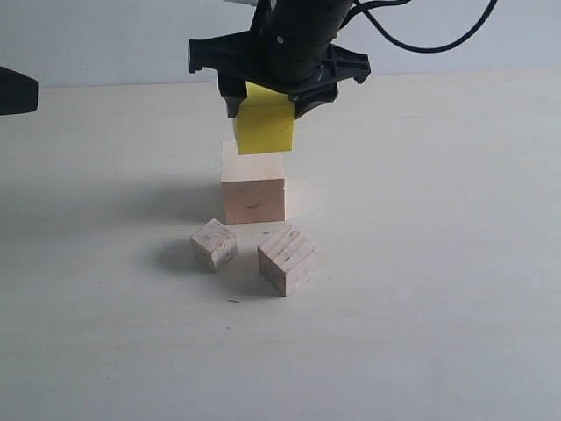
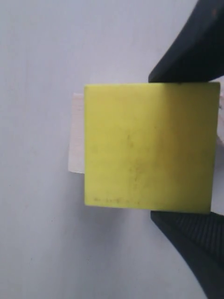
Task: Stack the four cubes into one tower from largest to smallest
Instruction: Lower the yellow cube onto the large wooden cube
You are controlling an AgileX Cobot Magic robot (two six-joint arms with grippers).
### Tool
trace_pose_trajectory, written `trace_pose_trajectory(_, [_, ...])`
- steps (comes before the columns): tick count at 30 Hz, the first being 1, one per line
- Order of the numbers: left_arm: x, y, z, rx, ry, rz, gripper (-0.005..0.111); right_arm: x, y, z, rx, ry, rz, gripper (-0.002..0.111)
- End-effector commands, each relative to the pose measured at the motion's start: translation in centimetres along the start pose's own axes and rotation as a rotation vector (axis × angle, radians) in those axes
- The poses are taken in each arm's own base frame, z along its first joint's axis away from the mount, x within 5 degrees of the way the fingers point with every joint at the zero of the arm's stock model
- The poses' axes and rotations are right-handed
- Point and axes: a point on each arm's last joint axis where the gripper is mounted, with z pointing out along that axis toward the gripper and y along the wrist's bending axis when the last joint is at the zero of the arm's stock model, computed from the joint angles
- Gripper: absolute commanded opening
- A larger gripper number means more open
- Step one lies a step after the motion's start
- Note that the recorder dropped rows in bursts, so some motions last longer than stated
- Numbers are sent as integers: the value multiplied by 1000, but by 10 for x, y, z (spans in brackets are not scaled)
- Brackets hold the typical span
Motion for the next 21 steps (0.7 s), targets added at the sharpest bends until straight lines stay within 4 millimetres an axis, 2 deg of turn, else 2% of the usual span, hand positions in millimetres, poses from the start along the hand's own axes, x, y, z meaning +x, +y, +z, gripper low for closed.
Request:
trace_pose_trajectory(1, [1,-1,-2,1,-4,20,0,-3,2,9,-5,-21,27,0])
trace_pose_trajectory(11, [2,-2,-2,11,0,9,0,-4,3,35,-15,-32,83,0])
trace_pose_trajectory(21, [2,-2,-3,11,1,10,0,-6,0,38,19,-59,89,0])
